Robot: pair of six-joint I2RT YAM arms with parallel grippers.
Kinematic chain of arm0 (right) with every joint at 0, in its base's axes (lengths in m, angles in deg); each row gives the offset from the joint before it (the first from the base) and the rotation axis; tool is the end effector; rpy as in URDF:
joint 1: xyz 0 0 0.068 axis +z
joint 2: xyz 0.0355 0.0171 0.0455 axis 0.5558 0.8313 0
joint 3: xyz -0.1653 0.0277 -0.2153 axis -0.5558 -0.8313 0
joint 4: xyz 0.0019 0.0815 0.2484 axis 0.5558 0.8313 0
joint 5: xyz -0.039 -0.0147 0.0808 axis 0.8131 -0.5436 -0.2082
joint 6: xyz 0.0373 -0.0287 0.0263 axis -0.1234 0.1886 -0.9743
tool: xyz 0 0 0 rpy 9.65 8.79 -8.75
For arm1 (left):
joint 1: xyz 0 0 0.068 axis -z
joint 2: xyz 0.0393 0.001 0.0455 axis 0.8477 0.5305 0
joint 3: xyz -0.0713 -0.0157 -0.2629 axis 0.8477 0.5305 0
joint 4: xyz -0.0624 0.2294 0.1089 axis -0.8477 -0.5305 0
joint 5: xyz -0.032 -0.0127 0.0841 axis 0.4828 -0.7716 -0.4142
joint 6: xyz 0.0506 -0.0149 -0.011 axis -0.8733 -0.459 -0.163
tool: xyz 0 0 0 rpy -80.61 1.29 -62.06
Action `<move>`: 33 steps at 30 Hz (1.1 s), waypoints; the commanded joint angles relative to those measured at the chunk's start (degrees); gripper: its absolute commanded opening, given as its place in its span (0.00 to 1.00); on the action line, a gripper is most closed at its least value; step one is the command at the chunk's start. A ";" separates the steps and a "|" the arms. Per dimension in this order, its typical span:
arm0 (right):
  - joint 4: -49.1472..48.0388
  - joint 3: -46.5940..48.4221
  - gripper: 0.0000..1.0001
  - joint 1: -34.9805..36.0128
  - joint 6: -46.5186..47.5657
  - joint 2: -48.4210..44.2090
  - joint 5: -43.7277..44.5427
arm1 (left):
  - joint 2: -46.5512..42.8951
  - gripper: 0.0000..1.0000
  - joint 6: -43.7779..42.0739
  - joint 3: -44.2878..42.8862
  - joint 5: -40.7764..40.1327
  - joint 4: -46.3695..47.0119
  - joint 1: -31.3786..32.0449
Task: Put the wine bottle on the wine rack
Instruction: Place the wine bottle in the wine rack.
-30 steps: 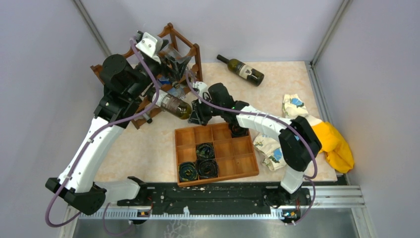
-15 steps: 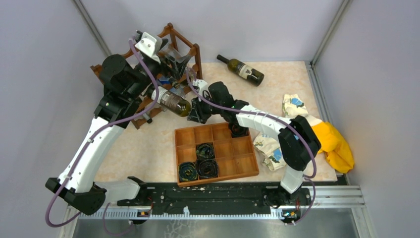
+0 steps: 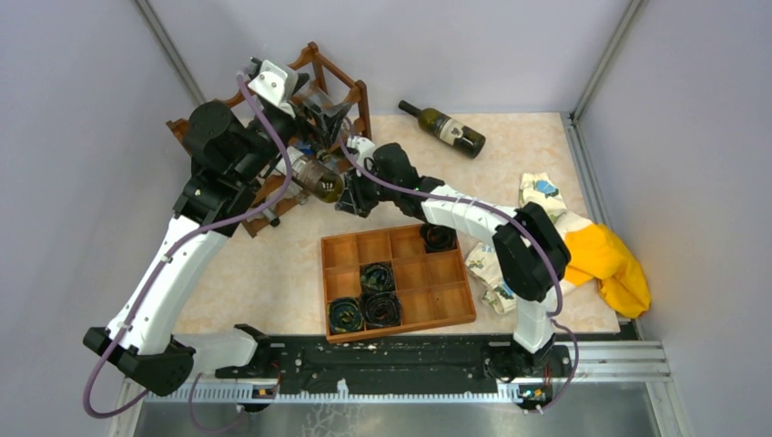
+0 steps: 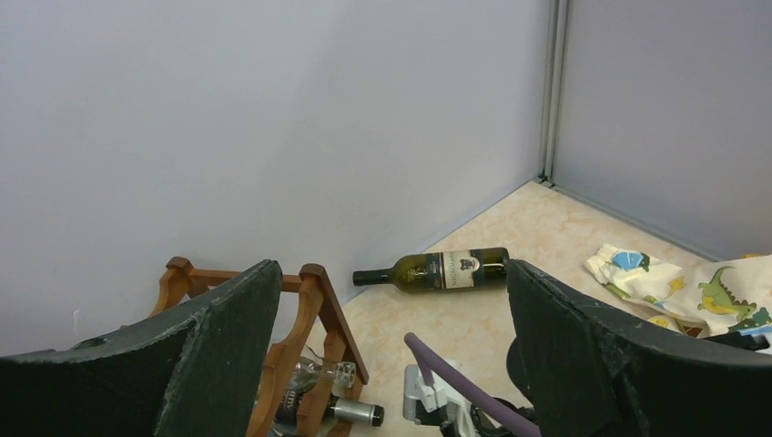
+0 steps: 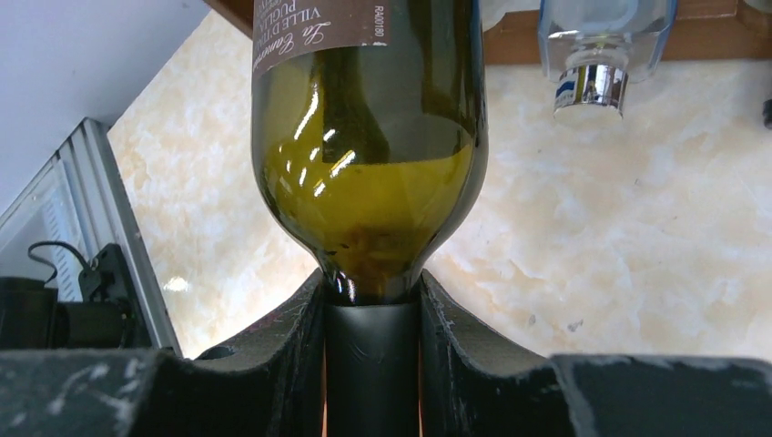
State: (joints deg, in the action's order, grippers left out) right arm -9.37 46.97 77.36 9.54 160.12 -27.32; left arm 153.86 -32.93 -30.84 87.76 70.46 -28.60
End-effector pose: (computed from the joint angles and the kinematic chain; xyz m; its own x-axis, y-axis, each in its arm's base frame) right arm 0.3039 0.3080 0.2640 -0.5371 -0.1749 -0.8252 -0.7709 0.4988 0.3961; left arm 0.2136 -0.1259 0.5163 0.2920 0.0215 -0.9562 0.5647 0.8030 0.1905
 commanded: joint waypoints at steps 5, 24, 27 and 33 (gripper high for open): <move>-8.27 13.15 0.00 1.80 -3.25 4.69 1.89 | -2.11 0.99 0.80 0.22 -1.25 2.15 -0.34; -1.50 40.33 0.00 5.34 -11.69 22.35 12.39 | 0.17 0.99 -3.98 -8.64 -4.87 -2.92 -0.27; 0.03 45.55 0.00 5.66 -12.59 25.91 13.64 | 0.81 0.99 -4.54 -9.87 -5.24 -3.54 -0.28; 0.71 51.45 0.00 6.42 -14.30 29.51 15.41 | 1.95 0.99 -5.26 -11.59 -5.44 -4.59 -0.28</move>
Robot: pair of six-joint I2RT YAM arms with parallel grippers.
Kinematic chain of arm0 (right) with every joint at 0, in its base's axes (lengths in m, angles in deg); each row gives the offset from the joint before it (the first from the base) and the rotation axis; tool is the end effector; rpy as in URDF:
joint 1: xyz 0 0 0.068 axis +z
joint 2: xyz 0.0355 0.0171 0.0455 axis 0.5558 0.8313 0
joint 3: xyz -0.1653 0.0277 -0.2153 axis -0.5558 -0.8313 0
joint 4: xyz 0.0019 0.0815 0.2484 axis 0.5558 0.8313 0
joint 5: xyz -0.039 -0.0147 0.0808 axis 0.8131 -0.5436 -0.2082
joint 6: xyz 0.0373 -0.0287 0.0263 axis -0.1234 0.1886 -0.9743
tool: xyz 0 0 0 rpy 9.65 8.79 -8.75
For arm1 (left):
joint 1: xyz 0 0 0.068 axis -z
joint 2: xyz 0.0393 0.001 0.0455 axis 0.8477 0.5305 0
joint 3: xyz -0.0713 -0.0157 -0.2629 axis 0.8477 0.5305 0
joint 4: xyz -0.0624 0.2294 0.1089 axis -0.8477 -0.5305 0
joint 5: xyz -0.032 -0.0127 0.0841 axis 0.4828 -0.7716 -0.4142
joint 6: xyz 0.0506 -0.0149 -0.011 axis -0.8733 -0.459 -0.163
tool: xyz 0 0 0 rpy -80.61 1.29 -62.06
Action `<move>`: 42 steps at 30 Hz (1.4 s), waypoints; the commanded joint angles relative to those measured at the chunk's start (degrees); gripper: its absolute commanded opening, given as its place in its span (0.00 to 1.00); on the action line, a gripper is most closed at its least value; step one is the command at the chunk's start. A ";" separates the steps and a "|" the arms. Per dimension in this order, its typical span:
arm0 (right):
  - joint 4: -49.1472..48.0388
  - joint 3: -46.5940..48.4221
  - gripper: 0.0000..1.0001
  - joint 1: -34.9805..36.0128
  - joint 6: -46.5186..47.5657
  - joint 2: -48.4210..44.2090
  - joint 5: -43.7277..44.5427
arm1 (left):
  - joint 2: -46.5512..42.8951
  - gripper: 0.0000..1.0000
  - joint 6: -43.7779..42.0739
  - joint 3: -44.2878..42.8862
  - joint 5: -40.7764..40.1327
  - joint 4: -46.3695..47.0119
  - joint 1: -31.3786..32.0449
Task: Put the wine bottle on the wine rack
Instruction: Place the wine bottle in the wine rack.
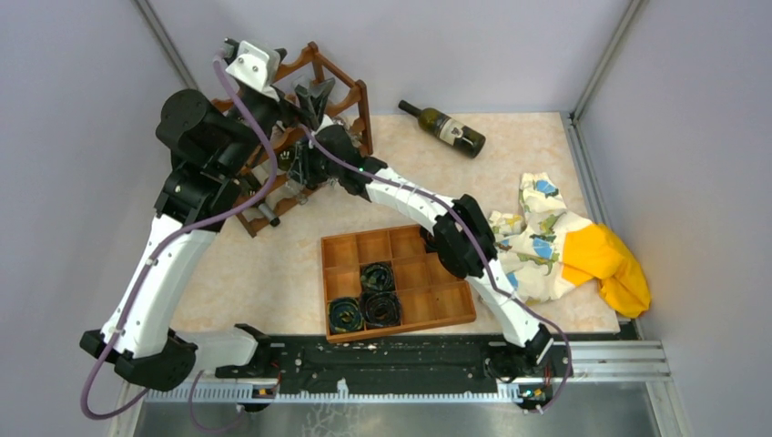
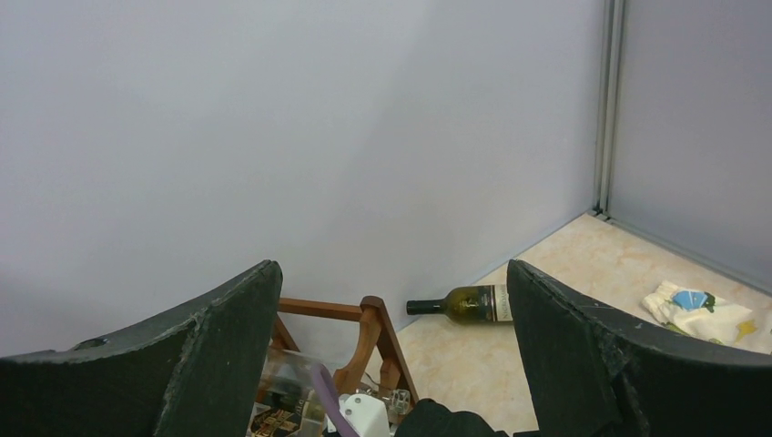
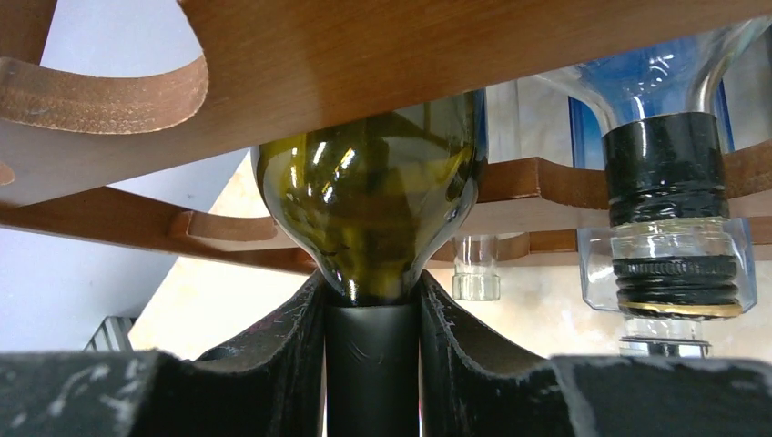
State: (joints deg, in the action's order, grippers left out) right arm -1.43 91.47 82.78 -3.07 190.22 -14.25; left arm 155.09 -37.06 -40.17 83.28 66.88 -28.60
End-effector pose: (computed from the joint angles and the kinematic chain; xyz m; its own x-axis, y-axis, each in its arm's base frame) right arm 0.3655 0.4293 0.2676 -0.5866 0.0286 -0.8094 -0.6445 0.5886 0.4879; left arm 0.1999 -0.1150 0.5557 0.3815 0.0535 -0.9228 0.4652 0.8516 0.2417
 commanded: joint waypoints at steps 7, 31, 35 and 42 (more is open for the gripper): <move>-8.94 8.98 0.00 1.70 -4.64 1.58 3.89 | 1.39 0.99 -2.03 -2.93 -1.16 -1.24 -0.28; -14.64 15.61 0.05 2.67 -2.45 9.04 6.18 | 3.68 0.99 -4.16 -6.94 -0.21 -4.01 -0.29; -15.47 16.07 0.07 2.62 -1.21 9.00 6.31 | 3.69 0.99 -3.96 -6.85 -0.22 -4.05 -0.30; -17.24 15.78 0.07 2.67 0.55 7.58 5.05 | 3.51 0.99 -3.74 -6.46 -0.28 -3.74 -0.32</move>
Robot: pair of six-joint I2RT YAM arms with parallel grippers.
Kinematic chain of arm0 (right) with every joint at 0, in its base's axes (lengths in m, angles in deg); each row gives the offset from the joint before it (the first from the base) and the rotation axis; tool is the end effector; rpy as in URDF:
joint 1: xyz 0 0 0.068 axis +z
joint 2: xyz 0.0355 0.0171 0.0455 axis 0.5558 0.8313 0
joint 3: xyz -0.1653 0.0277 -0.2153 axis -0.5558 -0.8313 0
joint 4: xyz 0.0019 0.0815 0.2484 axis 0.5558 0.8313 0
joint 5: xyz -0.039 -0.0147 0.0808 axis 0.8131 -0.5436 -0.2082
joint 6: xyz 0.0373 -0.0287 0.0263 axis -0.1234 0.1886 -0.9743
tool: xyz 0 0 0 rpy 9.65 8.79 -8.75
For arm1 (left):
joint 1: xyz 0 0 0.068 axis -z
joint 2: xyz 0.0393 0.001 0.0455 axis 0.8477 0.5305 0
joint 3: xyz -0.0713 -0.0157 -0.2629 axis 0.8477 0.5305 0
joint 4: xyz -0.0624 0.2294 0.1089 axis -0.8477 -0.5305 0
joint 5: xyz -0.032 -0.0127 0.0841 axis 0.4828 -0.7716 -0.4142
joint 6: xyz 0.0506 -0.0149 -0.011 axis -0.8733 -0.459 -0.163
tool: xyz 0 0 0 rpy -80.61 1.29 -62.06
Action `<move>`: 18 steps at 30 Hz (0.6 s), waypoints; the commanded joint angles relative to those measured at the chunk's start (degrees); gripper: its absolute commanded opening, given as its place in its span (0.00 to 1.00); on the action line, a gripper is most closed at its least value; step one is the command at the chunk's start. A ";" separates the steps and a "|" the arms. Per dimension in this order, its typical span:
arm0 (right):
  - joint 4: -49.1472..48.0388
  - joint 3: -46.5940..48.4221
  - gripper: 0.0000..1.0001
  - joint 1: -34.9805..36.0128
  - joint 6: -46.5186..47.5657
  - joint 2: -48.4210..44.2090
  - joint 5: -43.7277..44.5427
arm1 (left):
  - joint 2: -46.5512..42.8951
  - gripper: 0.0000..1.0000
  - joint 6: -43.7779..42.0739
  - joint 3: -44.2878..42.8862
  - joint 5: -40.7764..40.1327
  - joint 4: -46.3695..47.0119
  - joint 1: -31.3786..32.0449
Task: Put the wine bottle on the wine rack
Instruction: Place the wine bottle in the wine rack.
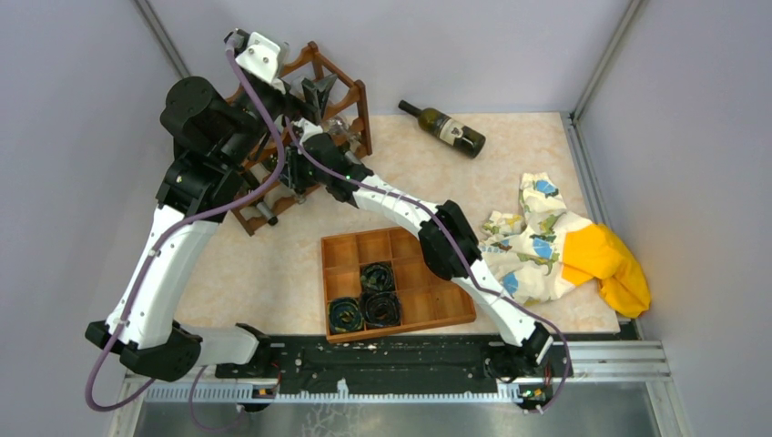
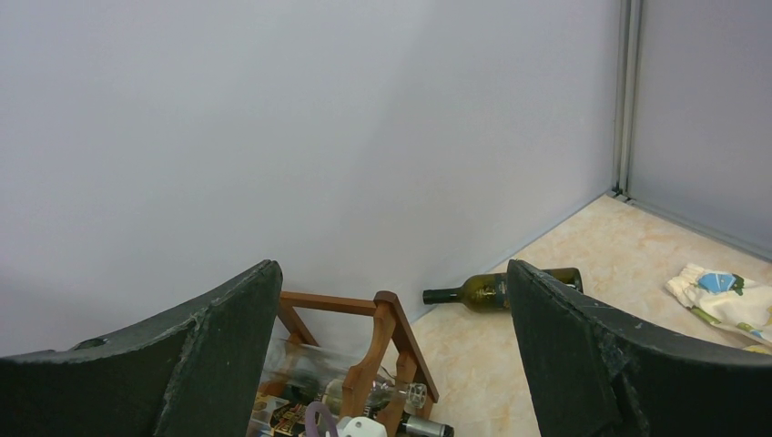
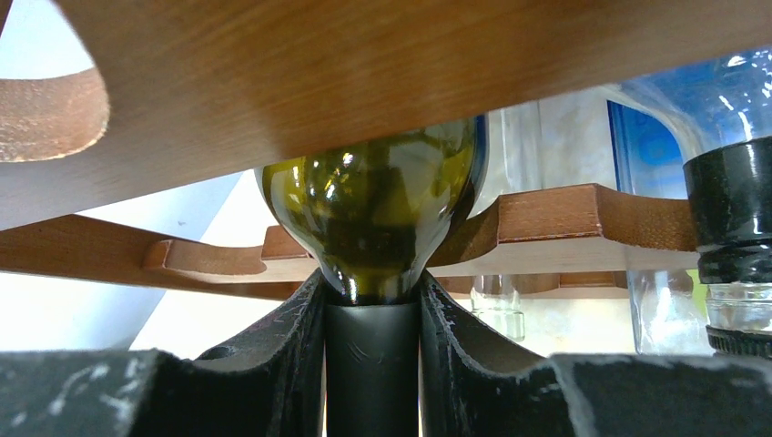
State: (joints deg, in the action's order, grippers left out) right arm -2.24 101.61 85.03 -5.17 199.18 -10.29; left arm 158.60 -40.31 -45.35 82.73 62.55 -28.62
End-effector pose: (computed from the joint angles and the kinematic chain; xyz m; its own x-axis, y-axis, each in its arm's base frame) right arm 0.3676 0.4635 0.2447 -0.5769 0.0760 -0.8133 -0.6268 0.5972 0.5005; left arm 0.2106 -0.1205 0.5613 0.3680 0.1241 -0.9215 0.4469 0.8454 0.2923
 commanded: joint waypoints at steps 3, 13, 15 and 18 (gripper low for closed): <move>-16.62 5.33 0.07 0.50 2.73 -2.13 1.49 | 0.03 0.99 -0.44 -1.14 0.23 0.71 -0.32; -19.61 3.16 0.09 0.49 1.53 -4.82 3.32 | 0.51 0.99 -0.80 -1.14 0.23 0.96 -0.25; -19.92 2.53 0.09 0.37 0.96 -5.40 3.27 | 0.51 0.99 -0.88 -1.06 0.23 0.90 -0.25; -21.08 0.01 0.08 0.24 0.45 -6.90 2.81 | 0.51 0.99 -1.09 -1.01 0.27 0.94 -0.26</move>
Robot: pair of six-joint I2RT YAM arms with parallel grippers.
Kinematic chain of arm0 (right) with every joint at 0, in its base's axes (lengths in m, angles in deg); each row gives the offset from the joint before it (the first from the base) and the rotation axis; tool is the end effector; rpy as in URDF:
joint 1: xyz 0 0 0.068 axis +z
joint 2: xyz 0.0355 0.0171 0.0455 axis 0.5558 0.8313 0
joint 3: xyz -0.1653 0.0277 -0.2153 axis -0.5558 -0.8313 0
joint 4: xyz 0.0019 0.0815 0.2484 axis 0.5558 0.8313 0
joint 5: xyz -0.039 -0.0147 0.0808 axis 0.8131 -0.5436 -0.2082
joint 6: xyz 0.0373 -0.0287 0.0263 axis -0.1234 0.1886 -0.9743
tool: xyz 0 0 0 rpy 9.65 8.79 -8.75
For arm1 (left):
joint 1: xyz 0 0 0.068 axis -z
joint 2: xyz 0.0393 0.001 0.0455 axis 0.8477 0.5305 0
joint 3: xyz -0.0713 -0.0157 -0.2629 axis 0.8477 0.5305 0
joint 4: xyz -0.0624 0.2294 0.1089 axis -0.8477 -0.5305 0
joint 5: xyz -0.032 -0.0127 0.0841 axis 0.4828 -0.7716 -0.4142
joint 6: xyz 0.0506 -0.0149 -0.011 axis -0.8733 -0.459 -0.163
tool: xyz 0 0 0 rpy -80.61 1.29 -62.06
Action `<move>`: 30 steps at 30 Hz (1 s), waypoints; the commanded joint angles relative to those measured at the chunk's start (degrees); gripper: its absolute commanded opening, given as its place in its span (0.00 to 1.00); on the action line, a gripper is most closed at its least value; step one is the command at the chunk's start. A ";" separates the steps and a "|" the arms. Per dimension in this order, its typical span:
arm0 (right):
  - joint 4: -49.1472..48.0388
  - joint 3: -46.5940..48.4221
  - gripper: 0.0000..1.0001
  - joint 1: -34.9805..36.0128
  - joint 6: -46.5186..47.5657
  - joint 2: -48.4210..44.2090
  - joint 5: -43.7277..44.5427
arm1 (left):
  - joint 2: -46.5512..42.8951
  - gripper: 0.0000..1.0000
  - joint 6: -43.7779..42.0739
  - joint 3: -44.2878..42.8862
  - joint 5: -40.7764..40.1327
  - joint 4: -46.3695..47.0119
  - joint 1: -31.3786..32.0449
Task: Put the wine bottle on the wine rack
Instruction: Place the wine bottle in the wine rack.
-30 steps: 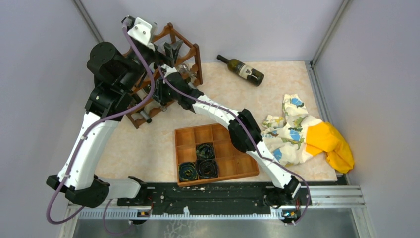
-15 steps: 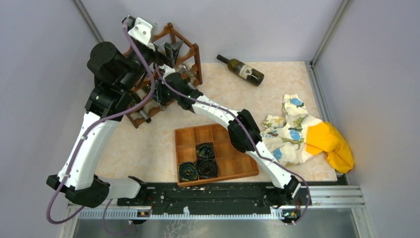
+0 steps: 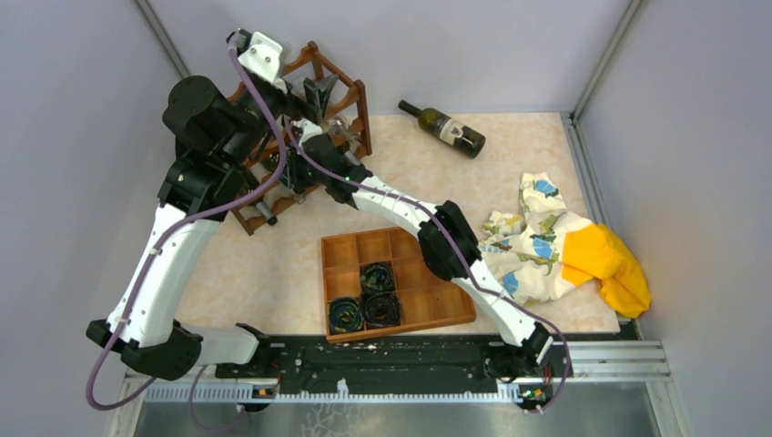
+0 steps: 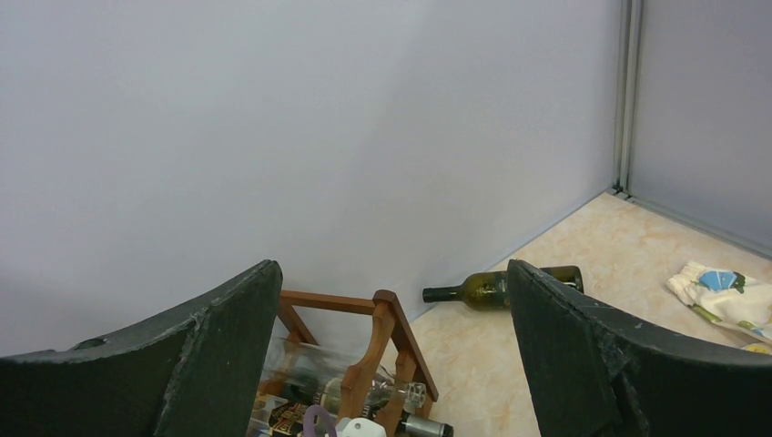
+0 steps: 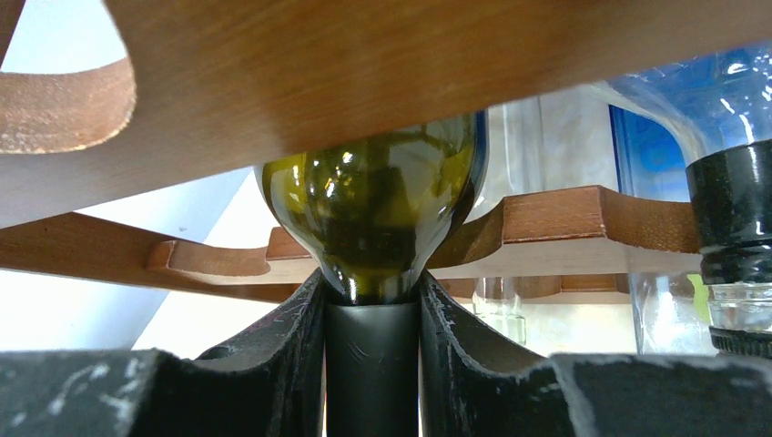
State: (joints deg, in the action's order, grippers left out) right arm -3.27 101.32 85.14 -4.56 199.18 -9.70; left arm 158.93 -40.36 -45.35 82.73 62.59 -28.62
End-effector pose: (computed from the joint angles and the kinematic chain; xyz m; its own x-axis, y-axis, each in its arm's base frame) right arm 0.3673 0.4644 0.2448 -0.5611 0.0808 -0.8238 -0.6333 0.5990 0.4901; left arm 0.2128 -0.1218 0.5601 0.3643 0.1271 -0.9226 0.4479 0.8446 0.2932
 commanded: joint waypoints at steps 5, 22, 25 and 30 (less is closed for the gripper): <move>-21.02 -2.68 0.08 -0.04 -0.76 -9.06 1.57 | 0.37 0.99 -1.41 -0.88 0.37 1.20 -0.27; -18.67 -1.66 0.08 -1.16 -6.03 -10.51 -1.06 | 0.23 0.99 -1.69 -0.14 0.71 1.85 -0.32; -16.41 0.82 0.08 -1.45 -9.94 -9.26 -2.82 | 0.10 0.99 -1.71 -0.09 0.81 1.85 -0.31; -15.13 2.98 0.08 -1.41 -13.50 -6.97 -5.11 | -0.03 0.99 -1.49 0.00 0.85 1.73 -0.27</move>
State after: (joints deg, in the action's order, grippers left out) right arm -8.58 96.89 83.76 -14.39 197.15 -12.15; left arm 159.37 -41.43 -45.35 82.93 62.70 -28.62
